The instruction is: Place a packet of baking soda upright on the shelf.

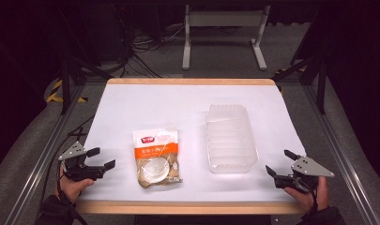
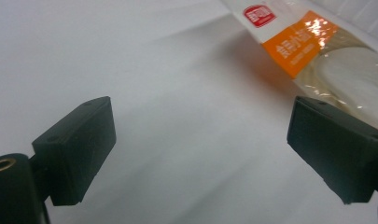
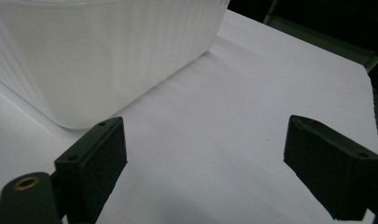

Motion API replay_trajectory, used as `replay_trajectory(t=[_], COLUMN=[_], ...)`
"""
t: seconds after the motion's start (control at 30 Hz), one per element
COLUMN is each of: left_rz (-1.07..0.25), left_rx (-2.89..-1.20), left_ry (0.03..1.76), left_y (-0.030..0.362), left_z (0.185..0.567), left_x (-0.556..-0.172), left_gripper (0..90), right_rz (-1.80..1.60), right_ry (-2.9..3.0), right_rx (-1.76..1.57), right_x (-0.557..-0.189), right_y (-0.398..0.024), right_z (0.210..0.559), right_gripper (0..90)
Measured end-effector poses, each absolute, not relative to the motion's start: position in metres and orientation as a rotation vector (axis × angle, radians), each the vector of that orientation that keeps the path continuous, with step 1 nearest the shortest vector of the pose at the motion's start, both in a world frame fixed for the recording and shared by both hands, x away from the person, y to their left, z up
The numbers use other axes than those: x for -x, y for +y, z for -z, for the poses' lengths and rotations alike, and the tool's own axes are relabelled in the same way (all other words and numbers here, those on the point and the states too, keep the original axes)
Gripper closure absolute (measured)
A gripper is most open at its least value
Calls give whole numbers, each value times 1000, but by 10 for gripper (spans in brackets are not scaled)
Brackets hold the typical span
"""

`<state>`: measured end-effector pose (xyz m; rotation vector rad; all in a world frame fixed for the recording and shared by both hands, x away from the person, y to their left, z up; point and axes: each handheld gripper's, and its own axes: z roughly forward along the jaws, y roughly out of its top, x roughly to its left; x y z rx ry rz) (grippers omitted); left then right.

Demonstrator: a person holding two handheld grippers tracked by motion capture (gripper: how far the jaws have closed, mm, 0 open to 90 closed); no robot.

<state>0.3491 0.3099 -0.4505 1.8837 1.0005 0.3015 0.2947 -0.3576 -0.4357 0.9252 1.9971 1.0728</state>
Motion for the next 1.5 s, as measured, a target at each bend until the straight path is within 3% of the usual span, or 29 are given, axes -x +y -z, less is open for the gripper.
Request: replay_trajectory(t=[0.63, 1.33, 1.5], left_rz=[-238, -72, 33], left_rx=[-1946, -1987, -1940], left_ry=[928, 870, 906], left_y=[272, 214, 201], left_z=[451, 454, 457], left_x=[-359, -400, -413], left_gripper=[88, 119, 124], right_rz=[-1067, -1068, -1070], right_ry=[1997, 2012, 2017], right_rx=[-910, -910, -906], right_x=[-295, -297, -296], right_y=[-356, -354, -353], right_z=[435, 436, 436], right_gripper=[136, 137, 137])
